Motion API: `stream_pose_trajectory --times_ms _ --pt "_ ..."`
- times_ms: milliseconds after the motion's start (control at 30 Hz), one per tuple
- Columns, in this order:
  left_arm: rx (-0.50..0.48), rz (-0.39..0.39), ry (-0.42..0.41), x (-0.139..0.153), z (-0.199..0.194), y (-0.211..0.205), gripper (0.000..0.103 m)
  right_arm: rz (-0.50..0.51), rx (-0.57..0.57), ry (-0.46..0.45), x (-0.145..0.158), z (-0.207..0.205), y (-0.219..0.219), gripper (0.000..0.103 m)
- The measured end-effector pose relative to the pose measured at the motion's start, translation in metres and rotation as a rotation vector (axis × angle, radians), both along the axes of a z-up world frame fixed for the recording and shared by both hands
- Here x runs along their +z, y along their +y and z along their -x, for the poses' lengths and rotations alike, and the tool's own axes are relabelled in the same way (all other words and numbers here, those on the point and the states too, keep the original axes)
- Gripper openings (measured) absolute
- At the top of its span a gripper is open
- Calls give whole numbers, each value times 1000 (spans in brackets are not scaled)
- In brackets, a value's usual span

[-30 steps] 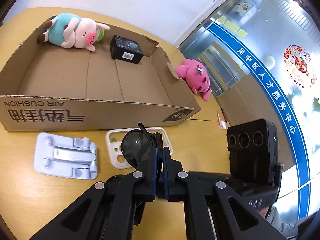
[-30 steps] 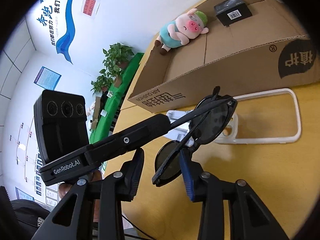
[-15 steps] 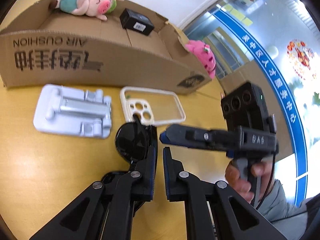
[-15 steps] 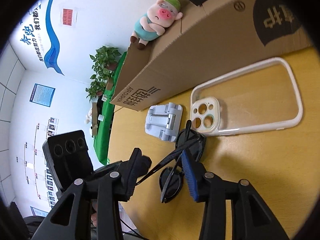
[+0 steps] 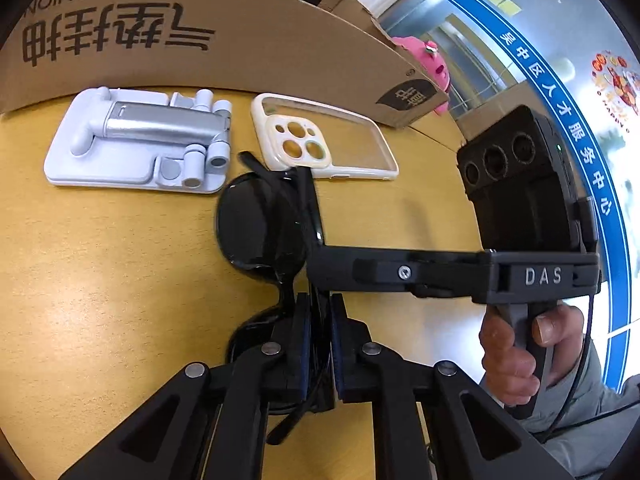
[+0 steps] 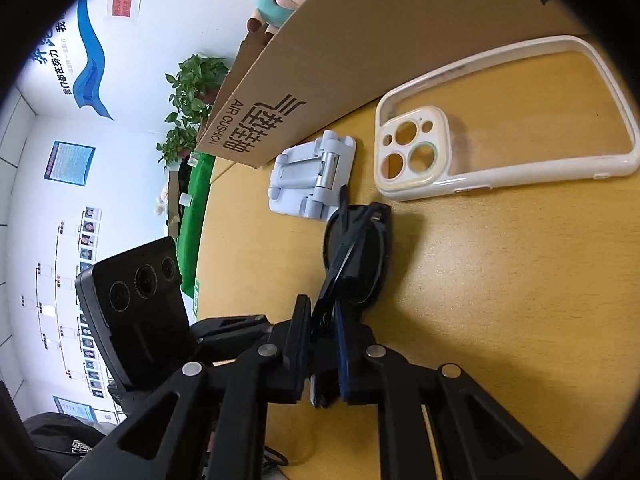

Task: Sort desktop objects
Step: 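Carry the sunglasses with the left gripper over the cardboard box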

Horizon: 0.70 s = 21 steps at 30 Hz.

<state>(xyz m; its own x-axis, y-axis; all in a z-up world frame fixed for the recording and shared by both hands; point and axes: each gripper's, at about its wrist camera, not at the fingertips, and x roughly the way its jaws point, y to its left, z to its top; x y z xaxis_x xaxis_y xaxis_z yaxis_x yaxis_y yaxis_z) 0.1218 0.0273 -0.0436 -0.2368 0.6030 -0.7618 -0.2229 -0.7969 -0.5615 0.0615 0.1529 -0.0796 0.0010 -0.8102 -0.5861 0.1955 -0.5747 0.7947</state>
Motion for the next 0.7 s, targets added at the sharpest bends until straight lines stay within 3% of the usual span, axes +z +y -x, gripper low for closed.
stream_pose_trajectory --times_ms 267,433,700 --pt "-35 -36 -26 -6 -3 9 9 51 -31 -18 -7 0 13 9" --pt "-5 -58 -20 -4 -4 3 7 43 -38 4 -3 -1 17 9" --pt "12 -96 103 47 7 0 7 58 -34 144 56 7 14 8"
